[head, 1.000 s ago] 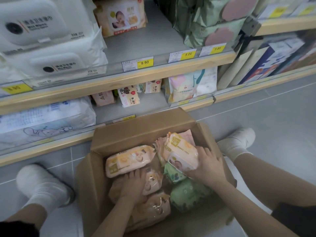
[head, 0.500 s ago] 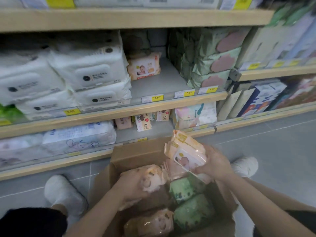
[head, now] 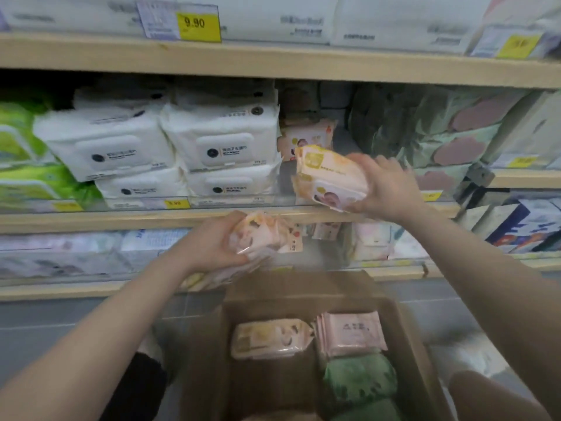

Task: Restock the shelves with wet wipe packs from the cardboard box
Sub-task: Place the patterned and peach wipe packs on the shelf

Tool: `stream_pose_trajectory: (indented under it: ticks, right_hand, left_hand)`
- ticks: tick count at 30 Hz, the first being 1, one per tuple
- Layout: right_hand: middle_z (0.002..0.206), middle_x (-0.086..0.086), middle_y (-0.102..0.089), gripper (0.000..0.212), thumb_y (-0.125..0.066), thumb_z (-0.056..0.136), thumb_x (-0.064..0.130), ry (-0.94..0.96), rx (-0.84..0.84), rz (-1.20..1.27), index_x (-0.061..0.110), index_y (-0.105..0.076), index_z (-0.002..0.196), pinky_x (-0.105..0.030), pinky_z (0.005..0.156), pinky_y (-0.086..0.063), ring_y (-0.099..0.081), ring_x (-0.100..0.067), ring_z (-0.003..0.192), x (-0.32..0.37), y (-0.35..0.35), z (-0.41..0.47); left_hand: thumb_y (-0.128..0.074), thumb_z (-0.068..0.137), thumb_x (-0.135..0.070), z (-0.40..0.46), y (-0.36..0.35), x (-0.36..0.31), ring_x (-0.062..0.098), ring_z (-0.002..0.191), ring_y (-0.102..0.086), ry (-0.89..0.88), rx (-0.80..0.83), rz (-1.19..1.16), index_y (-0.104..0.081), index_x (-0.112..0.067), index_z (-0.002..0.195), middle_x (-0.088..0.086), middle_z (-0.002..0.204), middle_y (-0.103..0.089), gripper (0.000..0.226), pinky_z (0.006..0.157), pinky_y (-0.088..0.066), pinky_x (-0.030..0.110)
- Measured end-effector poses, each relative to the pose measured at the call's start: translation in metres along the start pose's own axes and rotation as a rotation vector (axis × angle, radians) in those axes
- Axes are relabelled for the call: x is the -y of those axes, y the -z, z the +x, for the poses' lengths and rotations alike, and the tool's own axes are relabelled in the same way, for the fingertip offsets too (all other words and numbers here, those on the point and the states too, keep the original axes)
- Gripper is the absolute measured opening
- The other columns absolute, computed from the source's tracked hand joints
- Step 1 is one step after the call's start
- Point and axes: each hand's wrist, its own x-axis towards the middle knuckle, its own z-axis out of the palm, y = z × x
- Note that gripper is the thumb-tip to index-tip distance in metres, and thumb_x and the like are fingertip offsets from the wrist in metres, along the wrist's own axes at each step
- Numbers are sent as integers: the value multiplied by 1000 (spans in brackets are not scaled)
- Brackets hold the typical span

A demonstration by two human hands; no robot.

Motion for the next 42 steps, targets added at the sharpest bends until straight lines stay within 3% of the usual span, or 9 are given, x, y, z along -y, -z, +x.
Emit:
stream_pose_trajectory:
  ticks: [6, 12, 15, 19, 23, 32, 36, 39, 42]
  right_hand:
    - [121, -8, -52, 82, -70, 68, 60, 100, -94, -62, 36, -35, 138, -42, 90, -32, -45, -31, 111, -4, -17, 81]
    - [152, -3, -31, 89, -71, 77, 33, 121, 270, -64, 38, -18, 148, -50, 113, -10, -25, -28, 137, -17, -55, 123]
    - [158, 3, -14, 84, -63, 85, 27, 130, 149, 4, 36, -10, 149, -61, 111, -6, -15, -25, 143, -10, -75, 114]
    - [158, 7, -12, 74, -57, 88, 32, 146, 3, -12, 38, -13, 147, -71, 104, -1, -11, -26, 144, 20, -97, 103]
    - [158, 6, -14, 86, -68, 81, 14, 131, -18, 13, 36, -17, 147, -70, 106, 2, -9, -26, 145, 16, -102, 116]
    - [157, 4, -17, 78, -64, 83, 16, 157, -63, 19, 33, -22, 147, -69, 106, 1, -10, -27, 145, 35, -123, 147]
    - [158, 4, -13, 75, -62, 86, 28, 178, -17, 53, 34, -19, 148, -68, 106, 5, -5, -26, 146, 33, -118, 148]
    - [157, 0, -18, 66, -61, 87, 29, 222, -62, 171, 26, -30, 145, -61, 111, 2, -7, -24, 146, 41, -101, 132]
    - [151, -5, -32, 61, -63, 84, 10, 233, -2, 644, 17, -41, 141, -11, 111, -15, -24, -11, 139, 52, -67, 84]
  left_hand:
    - [-50, 48, -73, 37, 14, 10, 20, 90, -59, 10, -31, 52, -52, -22, 118, -6, 99, -63, 86, 74, -45, 30]
    - [-56, 49, -71, 53, 12, 16, 11, 81, -58, 33, -1, -7, -54, -24, 108, -10, 90, -62, 75, 72, -47, 31]
    - [-59, 49, -69, 56, 11, 15, 4, 78, -56, 42, 15, -35, -54, -28, 103, -13, 87, -61, 68, 70, -46, 24]
    - [-66, 51, -63, 58, 10, 17, 10, 83, -58, 60, 29, -110, -54, -31, 100, -11, 89, -61, 60, 77, -49, 38]
    - [-65, 51, -63, 61, 13, 19, 9, 87, -58, 76, 52, -117, -55, -30, 107, -11, 95, -63, 66, 80, -50, 37]
    - [-66, 51, -63, 66, 17, 21, -1, 84, -58, 100, 71, -160, -55, -34, 108, -16, 93, -64, 65, 77, -50, 27]
    - [-81, 62, -43, 67, 17, 21, -3, 81, -57, 98, 68, -184, -58, -34, 100, -16, 88, -63, 46, 70, -44, 16]
    - [-81, 59, -43, 68, 16, 18, 0, 79, -58, 99, 59, -233, -59, -32, 95, -13, 86, -64, 44, 71, -46, 23]
    - [-83, 61, -37, 69, 15, 11, -3, 84, -58, 86, 85, -273, -60, -35, 100, -16, 91, -64, 45, 74, -46, 23]
